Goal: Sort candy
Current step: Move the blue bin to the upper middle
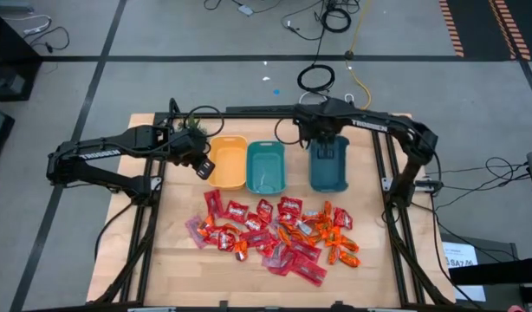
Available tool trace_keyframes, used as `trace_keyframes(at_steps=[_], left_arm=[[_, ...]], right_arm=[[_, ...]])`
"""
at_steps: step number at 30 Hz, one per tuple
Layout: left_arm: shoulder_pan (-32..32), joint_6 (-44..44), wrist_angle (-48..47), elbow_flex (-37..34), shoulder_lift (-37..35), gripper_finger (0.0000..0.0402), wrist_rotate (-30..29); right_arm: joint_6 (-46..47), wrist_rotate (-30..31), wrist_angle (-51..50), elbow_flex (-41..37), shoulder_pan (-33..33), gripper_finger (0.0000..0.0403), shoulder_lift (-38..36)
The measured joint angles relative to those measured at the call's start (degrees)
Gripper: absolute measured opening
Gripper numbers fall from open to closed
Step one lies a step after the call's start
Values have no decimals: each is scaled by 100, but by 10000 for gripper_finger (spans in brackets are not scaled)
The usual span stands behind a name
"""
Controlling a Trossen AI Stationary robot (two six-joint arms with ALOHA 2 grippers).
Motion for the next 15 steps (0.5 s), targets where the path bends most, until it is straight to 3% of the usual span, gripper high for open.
trace_keyframes(at_steps=[7,15], left_arm=[[0,-17,30,0,0,123,1],[2,-22,418,0,0,123,82]], right_arm=[[-746,-453,895,1,-265,0,538],[-1033,-705,900,4,-322,0,995]])
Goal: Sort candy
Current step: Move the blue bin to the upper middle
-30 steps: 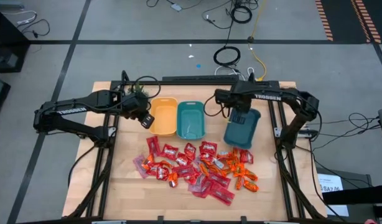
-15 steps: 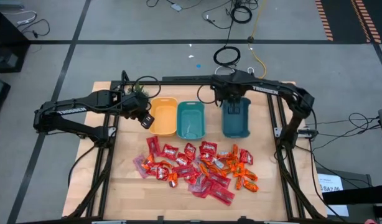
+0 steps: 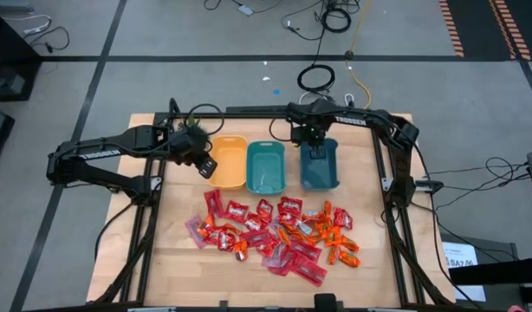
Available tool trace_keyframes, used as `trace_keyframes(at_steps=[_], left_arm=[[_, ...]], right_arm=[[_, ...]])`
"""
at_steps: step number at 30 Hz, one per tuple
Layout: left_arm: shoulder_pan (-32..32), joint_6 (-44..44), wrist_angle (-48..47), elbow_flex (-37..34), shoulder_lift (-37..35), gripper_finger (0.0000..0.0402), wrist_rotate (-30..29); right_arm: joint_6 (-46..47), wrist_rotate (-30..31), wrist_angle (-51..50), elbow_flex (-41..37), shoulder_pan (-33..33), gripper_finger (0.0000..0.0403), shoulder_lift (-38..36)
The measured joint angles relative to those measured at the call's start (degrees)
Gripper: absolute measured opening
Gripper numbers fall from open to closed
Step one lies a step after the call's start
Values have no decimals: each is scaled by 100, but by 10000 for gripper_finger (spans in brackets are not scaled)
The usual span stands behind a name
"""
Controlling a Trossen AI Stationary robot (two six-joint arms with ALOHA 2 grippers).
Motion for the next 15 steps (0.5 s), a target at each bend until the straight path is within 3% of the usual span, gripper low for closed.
trace_keyframes(at_steps=[15], left_arm=[[2,-150,597,2,0,123,34]], right_arm=[[-437,-39,-29,206,-49,60,-114]])
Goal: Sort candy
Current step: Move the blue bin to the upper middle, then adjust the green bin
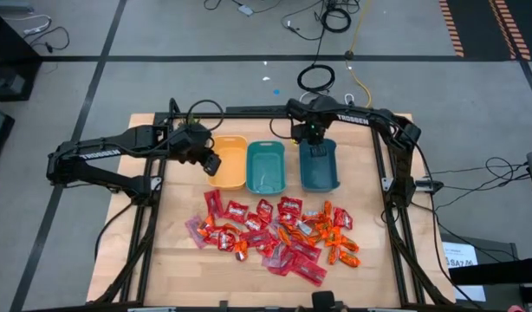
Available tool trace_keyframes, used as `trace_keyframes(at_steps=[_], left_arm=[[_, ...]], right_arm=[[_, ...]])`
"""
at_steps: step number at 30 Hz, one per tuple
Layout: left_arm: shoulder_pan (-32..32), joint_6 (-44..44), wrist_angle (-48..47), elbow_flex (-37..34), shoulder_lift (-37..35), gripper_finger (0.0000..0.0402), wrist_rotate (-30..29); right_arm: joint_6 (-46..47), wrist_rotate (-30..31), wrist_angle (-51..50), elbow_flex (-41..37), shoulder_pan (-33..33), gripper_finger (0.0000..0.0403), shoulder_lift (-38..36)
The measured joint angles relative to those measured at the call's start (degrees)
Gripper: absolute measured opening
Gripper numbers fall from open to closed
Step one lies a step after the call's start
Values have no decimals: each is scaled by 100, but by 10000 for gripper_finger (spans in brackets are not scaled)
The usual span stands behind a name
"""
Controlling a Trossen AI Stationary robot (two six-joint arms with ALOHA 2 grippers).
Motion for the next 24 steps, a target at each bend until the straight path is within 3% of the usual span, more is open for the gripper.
trace_keyframes(at_steps=[6,13,21,24], left_arm=[[-17,-301,49,2,0,123,0],[-59,-307,47,2,0,123,0],[-59,-304,90,2,0,123,-2],[-49,-293,195,2,35,123,-43]], right_arm=[[106,-9,-294,293,-69,87,0],[717,-111,-1088,1195,-309,105,0],[1540,-2267,-1244,1421,-1006,109,-648],[1620,-2492,-1086,1416,-1029,109,-849]])
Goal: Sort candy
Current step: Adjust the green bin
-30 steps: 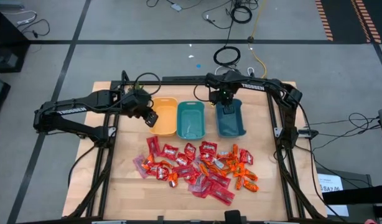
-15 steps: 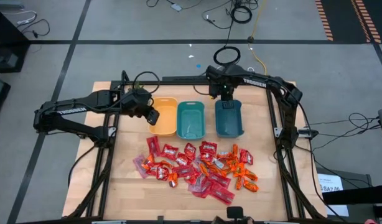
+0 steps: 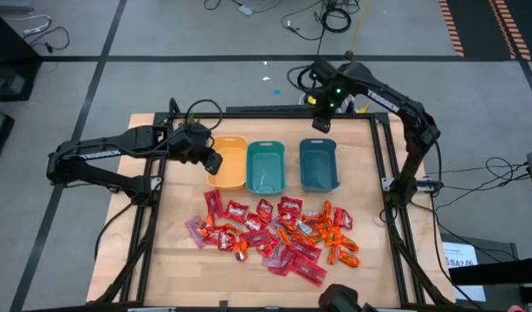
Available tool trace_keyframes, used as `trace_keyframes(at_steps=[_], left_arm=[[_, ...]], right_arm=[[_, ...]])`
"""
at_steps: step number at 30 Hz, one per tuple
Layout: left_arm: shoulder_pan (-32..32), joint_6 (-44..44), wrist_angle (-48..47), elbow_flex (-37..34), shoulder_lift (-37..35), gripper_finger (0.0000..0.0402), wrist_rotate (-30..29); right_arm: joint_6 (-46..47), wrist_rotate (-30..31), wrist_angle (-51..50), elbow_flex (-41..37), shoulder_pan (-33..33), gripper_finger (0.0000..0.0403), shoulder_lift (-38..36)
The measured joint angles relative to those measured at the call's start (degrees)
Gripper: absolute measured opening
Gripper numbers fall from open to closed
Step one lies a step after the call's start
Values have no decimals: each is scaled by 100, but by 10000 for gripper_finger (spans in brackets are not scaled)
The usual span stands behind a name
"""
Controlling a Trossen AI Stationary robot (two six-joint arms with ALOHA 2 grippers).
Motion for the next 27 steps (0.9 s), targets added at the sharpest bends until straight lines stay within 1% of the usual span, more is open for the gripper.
trace_keyframes(at_steps=[4,8,10,13,15,17,20,25,27], left_arm=[[51,67,44,0,153,123,-22],[157,314,31,0,428,123,-2],[212,413,15,0,570,123,36],[286,595,-25,0,774,123,55],[335,734,-19,0,878,123,73],[393,909,-18,0,954,123,155],[473,1092,-20,0,1019,123,280],[586,1253,-21,0,1032,123,358],[637,1270,-22,0,1032,123,361]], right_arm=[[0,-47,746,0,264,109,-83],[42,18,1740,0,721,109,120],[48,264,2163,0,989,109,281],[-30,820,2602,0,1364,109,531],[-126,1059,2786,0,1561,109,696],[-153,1157,2920,-2,1703,109,861],[-129,1122,3073,-2,1776,109,1102],[-131,1116,2956,-4,1736,109,1432],[-131,995,2954,-4,1729,109,1530]])
